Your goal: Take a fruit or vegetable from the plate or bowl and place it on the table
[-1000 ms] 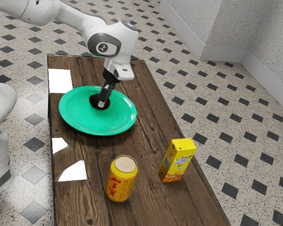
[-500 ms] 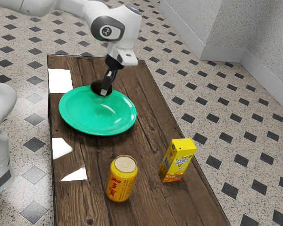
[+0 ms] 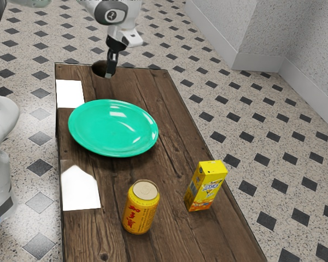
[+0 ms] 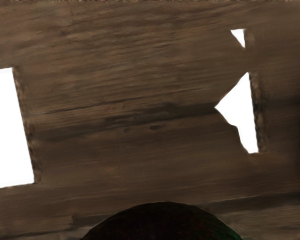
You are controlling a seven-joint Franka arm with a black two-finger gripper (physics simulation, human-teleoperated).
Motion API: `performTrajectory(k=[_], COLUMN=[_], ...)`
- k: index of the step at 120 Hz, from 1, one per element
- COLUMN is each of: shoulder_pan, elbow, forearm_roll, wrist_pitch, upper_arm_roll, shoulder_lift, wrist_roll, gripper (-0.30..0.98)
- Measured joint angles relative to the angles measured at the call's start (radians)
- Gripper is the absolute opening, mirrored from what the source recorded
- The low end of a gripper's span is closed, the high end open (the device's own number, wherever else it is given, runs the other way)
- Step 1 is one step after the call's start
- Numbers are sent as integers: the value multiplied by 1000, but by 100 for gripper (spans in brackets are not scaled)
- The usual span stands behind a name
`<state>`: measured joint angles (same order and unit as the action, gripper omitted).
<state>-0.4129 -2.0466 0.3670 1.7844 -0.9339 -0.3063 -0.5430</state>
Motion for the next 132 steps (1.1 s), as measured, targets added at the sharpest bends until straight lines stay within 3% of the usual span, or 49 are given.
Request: performTrajectory(k=[39, 87, 98, 112, 120, 132], shoulder_pan=[-7, -7, -9, -13, -16, -11], elbow=[-113, -171, -174, -170, -60, 371], forearm_roll=[-1, 9, 0, -9, -28, -91], wrist_pitch=[265, 391, 399, 396, 318, -12], upper_arm_roll=[-57, -112, -113, -112, -69, 99], shoulder_lift=[34, 54, 56, 56, 52, 60], wrist_roll=[10, 53, 55, 52, 51, 48], gripper=[25, 24, 44, 57, 61, 64])
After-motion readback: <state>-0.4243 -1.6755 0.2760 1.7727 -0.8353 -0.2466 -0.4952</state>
